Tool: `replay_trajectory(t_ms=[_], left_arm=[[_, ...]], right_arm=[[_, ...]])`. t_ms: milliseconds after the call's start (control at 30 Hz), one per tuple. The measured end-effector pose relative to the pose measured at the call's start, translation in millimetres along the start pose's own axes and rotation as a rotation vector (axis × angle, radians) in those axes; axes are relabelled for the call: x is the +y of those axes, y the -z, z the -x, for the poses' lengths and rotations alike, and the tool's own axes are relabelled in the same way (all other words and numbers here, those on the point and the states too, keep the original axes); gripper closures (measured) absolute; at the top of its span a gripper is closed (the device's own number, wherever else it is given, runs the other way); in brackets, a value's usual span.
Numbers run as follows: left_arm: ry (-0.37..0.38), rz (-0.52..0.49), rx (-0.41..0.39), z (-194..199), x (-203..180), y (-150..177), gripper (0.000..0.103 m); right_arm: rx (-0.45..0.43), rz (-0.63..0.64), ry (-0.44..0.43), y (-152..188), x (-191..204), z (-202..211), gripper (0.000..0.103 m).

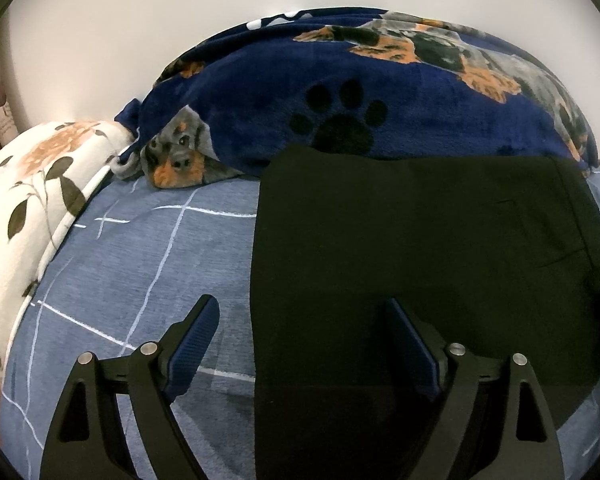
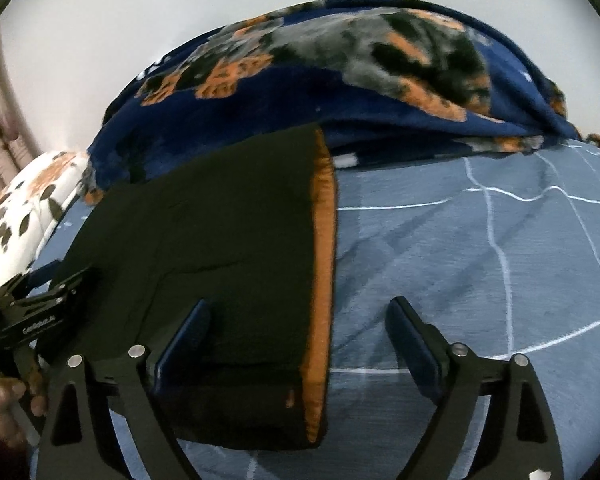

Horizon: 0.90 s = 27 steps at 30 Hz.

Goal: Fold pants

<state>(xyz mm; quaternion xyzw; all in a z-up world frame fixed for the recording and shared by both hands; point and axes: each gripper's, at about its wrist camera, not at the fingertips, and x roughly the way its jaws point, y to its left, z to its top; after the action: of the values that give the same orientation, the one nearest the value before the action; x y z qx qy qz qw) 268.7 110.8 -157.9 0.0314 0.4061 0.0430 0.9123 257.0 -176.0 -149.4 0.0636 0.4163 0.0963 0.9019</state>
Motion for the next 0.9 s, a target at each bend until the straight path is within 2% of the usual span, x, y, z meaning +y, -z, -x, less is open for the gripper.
replay_trajectory(t_ms=[900], left_arm=[[-0.034,-0.009,-0.012,2.8,-1.0,0.7,0.013]], right_arm=[[-0.011,0.0,0.047,-1.4,0.6,0.1,0.006]])
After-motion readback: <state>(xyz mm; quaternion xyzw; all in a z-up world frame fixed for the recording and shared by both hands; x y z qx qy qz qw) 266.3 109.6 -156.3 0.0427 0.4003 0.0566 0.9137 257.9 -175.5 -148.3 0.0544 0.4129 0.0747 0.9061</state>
